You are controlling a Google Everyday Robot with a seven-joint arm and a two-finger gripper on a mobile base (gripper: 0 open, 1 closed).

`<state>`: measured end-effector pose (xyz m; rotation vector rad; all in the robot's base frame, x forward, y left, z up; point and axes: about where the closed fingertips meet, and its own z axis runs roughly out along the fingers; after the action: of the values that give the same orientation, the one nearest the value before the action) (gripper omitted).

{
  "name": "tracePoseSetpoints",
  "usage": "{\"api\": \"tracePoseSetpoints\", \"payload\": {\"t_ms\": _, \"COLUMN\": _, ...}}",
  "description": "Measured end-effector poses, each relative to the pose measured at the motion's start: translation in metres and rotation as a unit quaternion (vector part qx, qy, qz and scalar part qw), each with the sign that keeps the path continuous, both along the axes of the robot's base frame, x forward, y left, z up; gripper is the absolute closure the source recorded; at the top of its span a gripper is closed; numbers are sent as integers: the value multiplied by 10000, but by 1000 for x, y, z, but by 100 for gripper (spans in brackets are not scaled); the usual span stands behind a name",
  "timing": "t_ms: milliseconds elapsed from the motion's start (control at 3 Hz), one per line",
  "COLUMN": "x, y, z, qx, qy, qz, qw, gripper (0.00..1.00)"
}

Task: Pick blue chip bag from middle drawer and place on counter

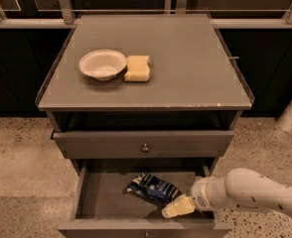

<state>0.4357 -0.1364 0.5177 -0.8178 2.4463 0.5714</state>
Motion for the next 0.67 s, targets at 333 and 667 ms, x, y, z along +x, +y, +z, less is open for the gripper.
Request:
{"api": "tracePoseSetpoints", "payload": {"t_ms": 333, "x": 6, "y": 16, "z": -16, "qx": 25, "qy": -17, "qz": 20, "qw": 10000, "gripper": 0}}
{"api": "tracePoseSetpoints", "payload": {"t_ms": 667, "x": 13, "y": 37, "z": -35, "qx": 1, "qy": -62, "qz": 127, "qw": 9999, "gripper": 0}}
